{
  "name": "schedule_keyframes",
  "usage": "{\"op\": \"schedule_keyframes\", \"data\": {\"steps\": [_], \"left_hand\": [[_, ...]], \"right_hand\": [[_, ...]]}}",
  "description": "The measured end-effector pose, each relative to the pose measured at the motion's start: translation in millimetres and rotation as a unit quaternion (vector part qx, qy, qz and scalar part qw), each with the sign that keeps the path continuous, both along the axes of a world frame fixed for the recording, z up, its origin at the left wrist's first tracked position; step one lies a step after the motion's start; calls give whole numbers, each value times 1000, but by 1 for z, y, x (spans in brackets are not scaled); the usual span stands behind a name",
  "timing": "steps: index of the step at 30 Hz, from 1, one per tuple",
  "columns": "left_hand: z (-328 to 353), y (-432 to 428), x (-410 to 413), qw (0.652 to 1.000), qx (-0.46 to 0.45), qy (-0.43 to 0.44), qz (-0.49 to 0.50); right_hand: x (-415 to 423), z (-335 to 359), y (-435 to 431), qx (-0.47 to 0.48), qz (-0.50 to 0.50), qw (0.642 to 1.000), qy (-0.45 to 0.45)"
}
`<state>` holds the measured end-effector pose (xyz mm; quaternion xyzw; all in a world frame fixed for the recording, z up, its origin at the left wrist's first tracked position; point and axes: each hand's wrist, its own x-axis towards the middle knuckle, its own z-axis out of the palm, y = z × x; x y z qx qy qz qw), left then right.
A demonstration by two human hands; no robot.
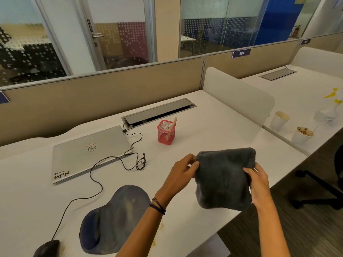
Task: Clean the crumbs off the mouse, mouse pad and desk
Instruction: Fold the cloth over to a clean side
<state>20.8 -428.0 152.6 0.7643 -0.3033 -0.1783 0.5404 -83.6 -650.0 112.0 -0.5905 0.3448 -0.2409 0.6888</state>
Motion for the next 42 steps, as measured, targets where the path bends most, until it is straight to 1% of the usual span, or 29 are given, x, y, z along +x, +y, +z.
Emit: {"op": "schedule_keyframes", "data": {"steps": [3, 6, 8, 11, 14, 17, 20, 25, 29, 35, 39, 42], "left_hand": [[-15, -5, 4, 995, -16, 98, 21], [-34, -10, 12, 982, -6, 176, 69], [-48, -12, 16, 975, 10, 202, 97], [-67, -16, 22, 966, 22, 217, 140], [-76, -20, 27, 958, 27, 221, 182], [-79, -20, 31, 960, 39, 214, 175], [-81, -16, 32, 967, 65, 183, 166], [-92, -5, 36, 971, 111, 146, 152], [-102, 9, 39, 974, 144, 99, 145], [-112, 39, 45, 972, 179, 24, 153], [-119, 63, 46, 968, 197, -3, 155], [-123, 79, 45, 961, 225, -22, 157]], "right_hand": [[7, 2, -13, -46, 71, 994, 68], [23, -5, -19, -83, 95, 984, 124], [35, -12, -20, -108, 102, 978, 149], [51, -22, -17, -151, 112, 966, 177], [65, -27, -13, -181, 121, 959, 182], [76, -31, -9, -190, 135, 956, 180], [83, -34, -5, -182, 141, 956, 180], [80, -40, 11, -272, 124, 944, 142], [74, -56, 30, -339, 170, 915, 140], [69, -86, 53, -382, 217, 886, 149], [66, -104, 63, -440, 239, 846, 185], [63, -114, 64, -499, 253, 794, 238]]}}
